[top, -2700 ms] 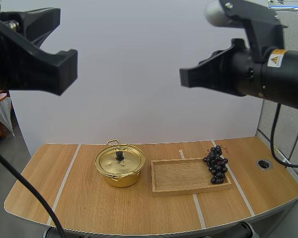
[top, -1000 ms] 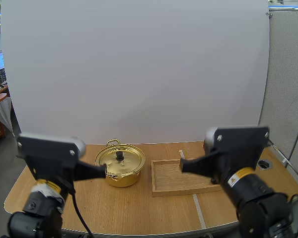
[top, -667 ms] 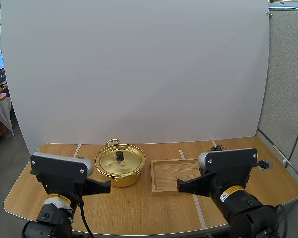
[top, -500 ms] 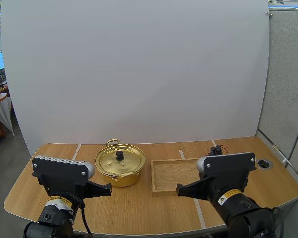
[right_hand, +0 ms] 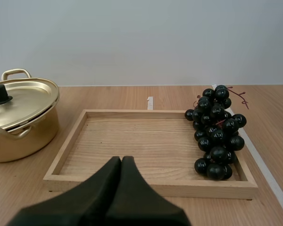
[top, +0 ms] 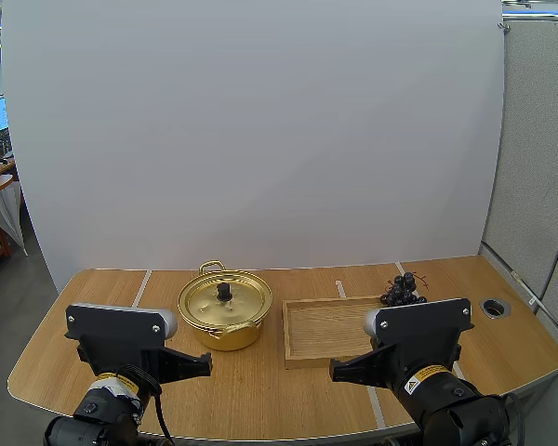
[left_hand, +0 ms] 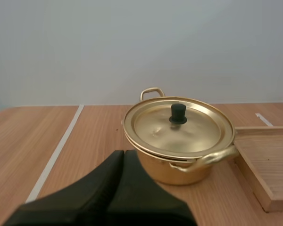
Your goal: Open the pot, put the pineapple inside, and close it
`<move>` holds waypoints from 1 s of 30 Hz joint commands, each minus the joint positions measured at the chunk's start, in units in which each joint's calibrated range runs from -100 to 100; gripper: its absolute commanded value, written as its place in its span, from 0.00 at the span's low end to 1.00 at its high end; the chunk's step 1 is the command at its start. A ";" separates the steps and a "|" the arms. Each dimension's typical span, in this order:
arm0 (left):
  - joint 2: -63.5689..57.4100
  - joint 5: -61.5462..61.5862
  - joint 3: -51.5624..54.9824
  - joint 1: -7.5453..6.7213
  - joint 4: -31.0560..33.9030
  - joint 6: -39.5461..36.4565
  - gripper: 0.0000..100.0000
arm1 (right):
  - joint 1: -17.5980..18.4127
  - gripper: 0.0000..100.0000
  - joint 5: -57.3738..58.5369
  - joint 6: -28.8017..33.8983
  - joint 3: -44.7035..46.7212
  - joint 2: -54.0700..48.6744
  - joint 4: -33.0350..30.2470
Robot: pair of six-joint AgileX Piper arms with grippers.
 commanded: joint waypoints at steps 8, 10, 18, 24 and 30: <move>-0.25 -0.66 0.14 0.20 0.00 -1.53 0.00 | -0.17 0.00 0.24 -0.35 0.14 -0.38 -0.11; -0.25 -0.66 0.14 0.20 0.00 -1.53 0.00 | -0.17 0.00 0.24 -0.35 0.14 -0.38 -0.11; -0.25 -0.66 0.14 0.20 0.00 -1.53 0.00 | -0.17 0.00 0.24 -0.35 0.14 -0.38 -0.11; -0.25 -0.66 0.14 0.20 0.00 -1.53 0.00 | -0.17 0.00 0.24 -0.35 0.14 -0.38 -0.11; -0.25 -0.66 0.14 0.20 0.00 -1.53 0.00 | -0.17 0.00 0.24 -0.35 0.14 -0.38 -0.11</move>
